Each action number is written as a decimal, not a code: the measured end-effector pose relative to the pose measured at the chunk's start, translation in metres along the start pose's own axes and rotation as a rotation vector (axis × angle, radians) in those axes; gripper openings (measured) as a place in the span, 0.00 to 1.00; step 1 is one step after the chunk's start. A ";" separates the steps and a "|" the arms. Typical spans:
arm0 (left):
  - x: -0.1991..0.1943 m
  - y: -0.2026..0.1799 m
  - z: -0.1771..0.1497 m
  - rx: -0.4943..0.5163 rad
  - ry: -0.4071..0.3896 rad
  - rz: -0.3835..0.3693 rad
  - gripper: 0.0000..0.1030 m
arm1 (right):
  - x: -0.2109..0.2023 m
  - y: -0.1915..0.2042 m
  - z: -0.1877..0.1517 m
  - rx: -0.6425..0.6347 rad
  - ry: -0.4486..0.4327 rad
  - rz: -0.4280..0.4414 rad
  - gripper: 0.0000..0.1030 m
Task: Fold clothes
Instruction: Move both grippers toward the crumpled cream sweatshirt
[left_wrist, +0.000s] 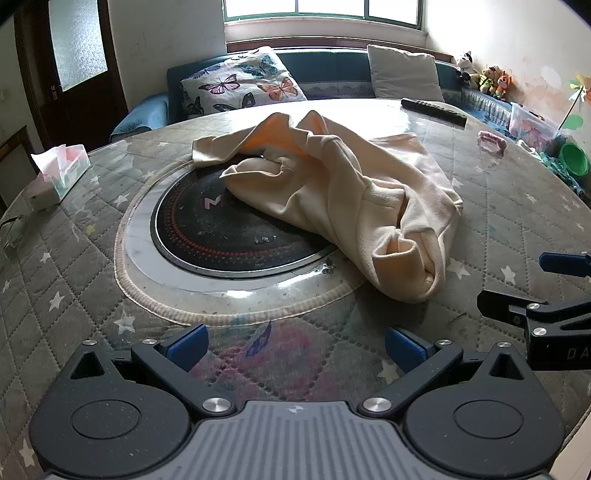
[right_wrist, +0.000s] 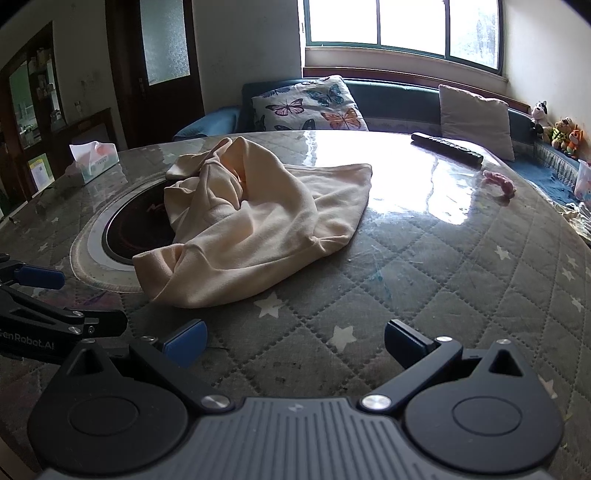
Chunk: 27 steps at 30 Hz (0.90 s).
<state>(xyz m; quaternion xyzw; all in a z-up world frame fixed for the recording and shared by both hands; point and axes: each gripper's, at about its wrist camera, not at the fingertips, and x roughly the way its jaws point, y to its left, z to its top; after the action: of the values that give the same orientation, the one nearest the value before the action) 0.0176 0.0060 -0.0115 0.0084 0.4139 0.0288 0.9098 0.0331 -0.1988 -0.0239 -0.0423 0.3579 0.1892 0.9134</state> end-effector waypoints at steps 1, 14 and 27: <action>0.000 0.000 0.000 0.001 0.001 0.000 1.00 | 0.001 0.000 0.000 0.000 0.001 -0.001 1.00; 0.009 0.003 0.009 0.000 0.006 0.008 1.00 | 0.011 -0.002 0.009 -0.007 0.007 -0.003 1.00; 0.001 0.015 0.036 0.004 -0.051 0.024 1.00 | 0.022 -0.002 0.026 -0.042 -0.003 -0.001 1.00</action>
<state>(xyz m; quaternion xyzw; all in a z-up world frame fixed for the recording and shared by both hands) 0.0447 0.0212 0.0121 0.0158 0.3905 0.0388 0.9196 0.0650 -0.1880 -0.0199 -0.0613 0.3525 0.1964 0.9129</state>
